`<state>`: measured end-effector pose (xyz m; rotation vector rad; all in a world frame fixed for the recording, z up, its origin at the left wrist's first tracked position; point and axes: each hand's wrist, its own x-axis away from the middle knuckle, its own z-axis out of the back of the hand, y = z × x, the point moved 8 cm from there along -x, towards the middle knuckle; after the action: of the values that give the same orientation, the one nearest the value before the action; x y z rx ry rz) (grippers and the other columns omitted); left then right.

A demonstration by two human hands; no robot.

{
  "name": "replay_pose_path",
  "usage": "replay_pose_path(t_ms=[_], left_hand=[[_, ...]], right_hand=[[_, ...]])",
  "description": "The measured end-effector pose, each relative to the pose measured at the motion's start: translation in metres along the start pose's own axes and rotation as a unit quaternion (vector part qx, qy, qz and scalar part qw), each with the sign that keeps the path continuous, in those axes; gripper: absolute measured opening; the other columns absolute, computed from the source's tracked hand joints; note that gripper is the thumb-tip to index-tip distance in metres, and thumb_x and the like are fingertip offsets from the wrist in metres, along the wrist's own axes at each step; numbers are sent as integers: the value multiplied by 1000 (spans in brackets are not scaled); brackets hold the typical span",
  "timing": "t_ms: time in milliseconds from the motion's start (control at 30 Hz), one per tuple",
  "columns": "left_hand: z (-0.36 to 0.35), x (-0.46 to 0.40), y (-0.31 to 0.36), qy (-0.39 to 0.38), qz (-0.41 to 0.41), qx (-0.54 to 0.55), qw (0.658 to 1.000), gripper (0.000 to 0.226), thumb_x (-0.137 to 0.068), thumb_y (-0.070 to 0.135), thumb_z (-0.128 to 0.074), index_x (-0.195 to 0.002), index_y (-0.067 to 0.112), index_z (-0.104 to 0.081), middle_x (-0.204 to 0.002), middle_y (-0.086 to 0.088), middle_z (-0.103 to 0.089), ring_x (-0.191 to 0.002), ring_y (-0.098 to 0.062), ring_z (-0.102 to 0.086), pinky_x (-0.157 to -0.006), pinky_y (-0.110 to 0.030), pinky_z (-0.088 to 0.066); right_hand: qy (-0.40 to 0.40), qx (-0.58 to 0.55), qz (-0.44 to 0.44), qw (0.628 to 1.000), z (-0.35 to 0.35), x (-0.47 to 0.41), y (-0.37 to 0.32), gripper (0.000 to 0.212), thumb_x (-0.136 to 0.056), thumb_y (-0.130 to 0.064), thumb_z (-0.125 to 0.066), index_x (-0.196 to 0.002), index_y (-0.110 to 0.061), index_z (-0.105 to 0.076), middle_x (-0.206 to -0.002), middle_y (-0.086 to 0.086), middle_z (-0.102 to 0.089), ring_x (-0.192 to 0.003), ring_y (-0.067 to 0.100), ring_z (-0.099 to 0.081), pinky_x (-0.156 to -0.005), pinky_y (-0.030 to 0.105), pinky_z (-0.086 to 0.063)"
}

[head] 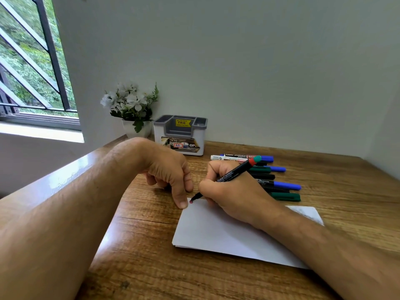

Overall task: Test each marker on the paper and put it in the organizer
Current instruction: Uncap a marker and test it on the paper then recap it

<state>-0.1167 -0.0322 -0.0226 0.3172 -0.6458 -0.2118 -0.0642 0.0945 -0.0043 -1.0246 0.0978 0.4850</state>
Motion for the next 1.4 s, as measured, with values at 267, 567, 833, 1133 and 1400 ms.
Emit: replay_pose_path(t_ms=[267, 567, 833, 1133, 1400], left_hand=[[0, 3, 2, -15, -25, 14, 999, 29, -76, 21, -83, -98, 27, -66, -76, -3, -45, -56, -11, -37, -49, -22, -30], [11, 9, 4, 49, -62, 109, 991, 19, -90, 19, -68, -109, 17, -69, -64, 4, -50, -47, -7, -37, -45, -20, -31], [22, 2, 24, 87, -210, 428, 875, 35, -103, 9, -34, -118, 2, -65, -72, -2, -48, -57, -12, -42, -51, -27, -41], [39, -5, 26, 174, -312, 592, 722, 24, -96, 8, -54, -115, 6, -69, -76, -3, -63, -63, -10, -57, -56, -18, -52], [34, -16, 17, 167, -291, 726, 600, 31, -76, 12, -69, -105, 0, -71, -97, -19, -75, -80, -17, -74, -61, -20, -59]], right_hand=[[51, -146, 9, 988, 14, 0, -6, 19, -76, -19, -66, -60, -23, -56, -54, 4, -62, -37, 2, -47, -37, 15, -35], [153, -245, -14, 957, 40, 8, -5, 18, -90, -9, -68, -75, -18, -66, -58, 1, -63, -37, 9, -48, -34, 18, -36], [181, -329, -22, 927, 63, 8, 8, 31, -75, -35, -55, -81, -17, -80, -79, 11, -76, -42, 17, -56, -35, 24, -39], [223, -322, -8, 920, 76, 13, 14, 12, -95, -16, -55, -83, -12, -55, -88, 16, -79, -46, 22, -67, -33, 24, -42], [227, -283, 17, 932, 75, 14, 7, 35, -95, -14, -62, -62, -28, -65, -87, 12, -79, -53, 21, -69, -38, 24, -46]])
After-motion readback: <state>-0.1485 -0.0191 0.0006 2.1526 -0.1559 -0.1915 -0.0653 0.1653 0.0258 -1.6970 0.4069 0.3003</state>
